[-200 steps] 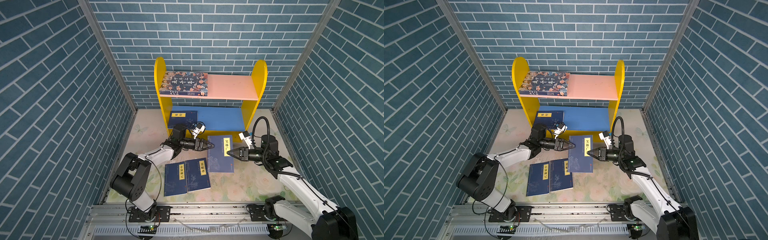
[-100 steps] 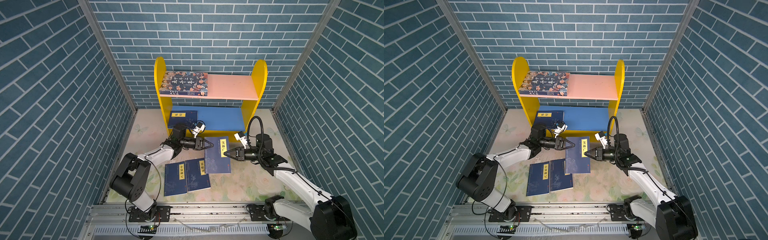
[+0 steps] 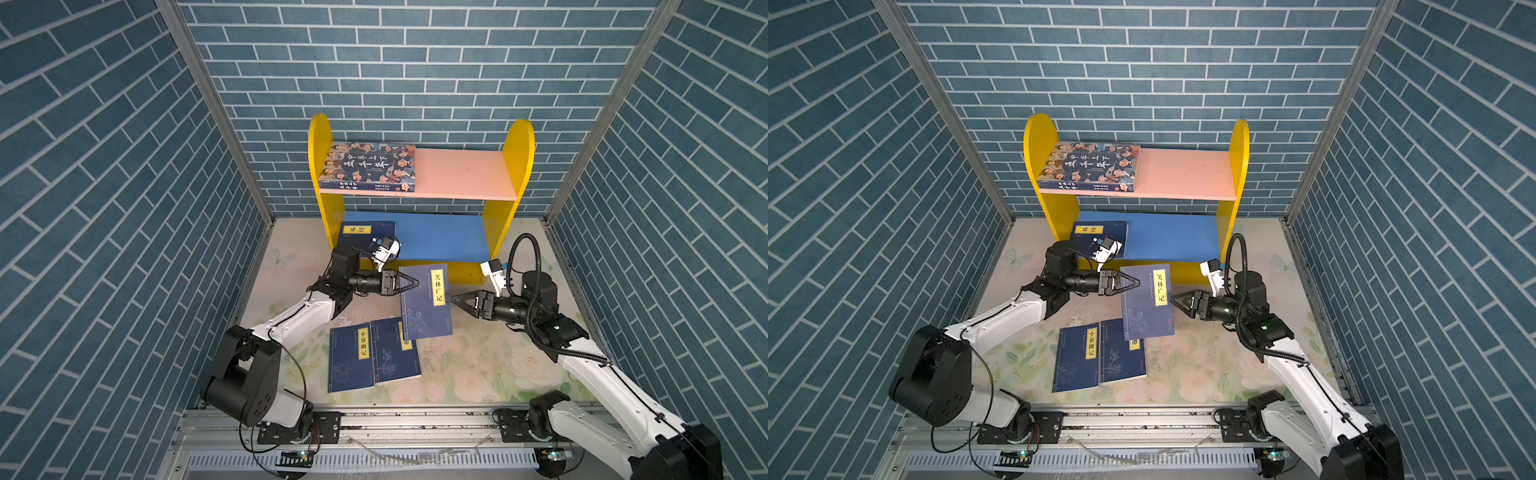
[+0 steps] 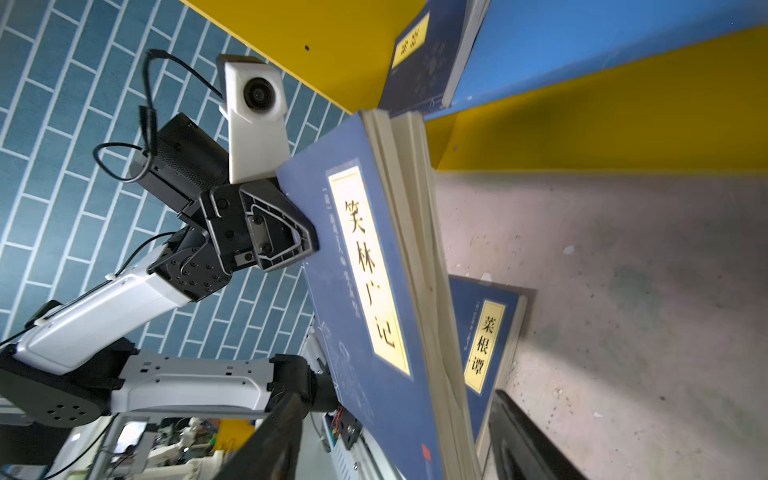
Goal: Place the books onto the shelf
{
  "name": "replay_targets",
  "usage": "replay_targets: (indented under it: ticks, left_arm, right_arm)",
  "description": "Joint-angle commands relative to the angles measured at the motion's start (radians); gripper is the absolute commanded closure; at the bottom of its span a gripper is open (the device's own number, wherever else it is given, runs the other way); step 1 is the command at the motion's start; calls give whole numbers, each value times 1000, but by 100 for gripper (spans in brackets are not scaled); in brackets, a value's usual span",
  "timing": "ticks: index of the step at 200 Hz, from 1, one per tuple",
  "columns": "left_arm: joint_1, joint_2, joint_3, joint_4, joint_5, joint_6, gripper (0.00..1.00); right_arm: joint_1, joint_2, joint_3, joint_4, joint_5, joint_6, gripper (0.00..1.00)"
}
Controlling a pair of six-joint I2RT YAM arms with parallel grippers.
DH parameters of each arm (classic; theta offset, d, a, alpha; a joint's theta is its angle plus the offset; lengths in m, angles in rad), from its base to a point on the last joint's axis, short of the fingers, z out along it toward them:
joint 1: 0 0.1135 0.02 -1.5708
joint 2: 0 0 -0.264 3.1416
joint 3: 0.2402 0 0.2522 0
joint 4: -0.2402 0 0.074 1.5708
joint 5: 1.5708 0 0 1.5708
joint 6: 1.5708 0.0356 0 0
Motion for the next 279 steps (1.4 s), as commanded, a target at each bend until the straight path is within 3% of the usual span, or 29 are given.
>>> replay_targets:
  ticks: [1, 57, 92, 129, 207, 279]
  left_arm:
    - [53, -31, 30, 0, -17, 3, 100]
    - [132, -74, 59, -75, -72, -70, 100]
    - [181, -108, -15, 150, -150, -306, 100]
    - [207, -141, -60, 245, -188, -378, 100]
    - [211, -150, -103, 337, -229, -414, 100]
    - [210, -160, -122, 360, -224, -410, 100]
  right_arm:
    - [4, -75, -63, 30, 109, 60, 25]
    - [7, -146, -239, 341, 146, 305, 19]
    - [47, -102, -265, 490, 175, 374, 17]
    - [152, -6, -254, 618, 227, 397, 15]
    - [331, 219, -209, 856, 342, 404, 13]
    - [388, 428, -134, 1060, 360, 443, 12]
